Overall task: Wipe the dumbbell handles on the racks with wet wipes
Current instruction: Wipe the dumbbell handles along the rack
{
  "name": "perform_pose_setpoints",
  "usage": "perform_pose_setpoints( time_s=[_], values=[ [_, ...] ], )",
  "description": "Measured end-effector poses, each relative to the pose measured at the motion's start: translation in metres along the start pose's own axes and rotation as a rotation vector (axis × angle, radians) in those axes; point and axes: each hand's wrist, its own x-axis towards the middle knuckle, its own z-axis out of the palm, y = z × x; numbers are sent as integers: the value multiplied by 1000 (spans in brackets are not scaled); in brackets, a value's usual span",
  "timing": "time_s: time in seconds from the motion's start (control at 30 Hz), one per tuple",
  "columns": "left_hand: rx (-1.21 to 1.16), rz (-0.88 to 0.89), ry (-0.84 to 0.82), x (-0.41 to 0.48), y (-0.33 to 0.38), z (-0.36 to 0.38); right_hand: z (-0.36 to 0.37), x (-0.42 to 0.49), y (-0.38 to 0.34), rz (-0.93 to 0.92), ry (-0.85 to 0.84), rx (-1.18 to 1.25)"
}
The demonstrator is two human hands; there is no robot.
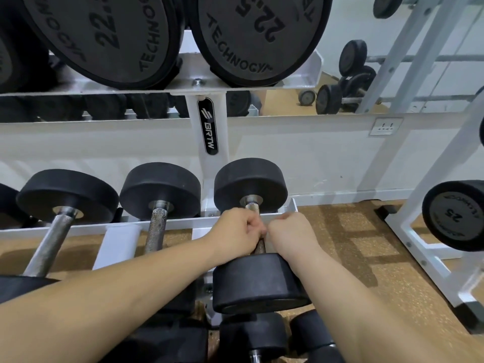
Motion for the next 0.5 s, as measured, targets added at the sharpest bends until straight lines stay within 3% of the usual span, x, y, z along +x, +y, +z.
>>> perform_pose_setpoints(
  time_s=[0.07,0.13,0.17,0.2,0.23,0.27,0.3,0.37,0.4,0.5],
  values=[
    [-51,-45,-95,0,0,-10,-1,0,2,-17,-49,-38],
    [-77,-55,35,6,-5,-19,-2,-4,-3,-154,2,-47],
    [-57,-45,133,10,-7,-20,0,5,-7,-150,-118,85],
    [-41,-38,183,12,-6,-19,0,18,-1,-229,-140,37],
    [-34,-45,176,11,-4,-15,1,17,-1,-409,-21,-77],
    [-54,-77,131,9,-1,-11,-4,16,0,-394,36,-66],
    [-63,-126,74,8,2,-8,-9,10,-5,-207,-47,33],
    [-27,-183,-57,4,5,-12,-3,2,-6,-187,-10,-22],
    [-14,-197,-156,0,7,-17,-3,2,-3,-54,-57,-4],
    [-12,-260,-444,-15,18,-32,-3,5,-4,-18,-52,-71]
  ],
)
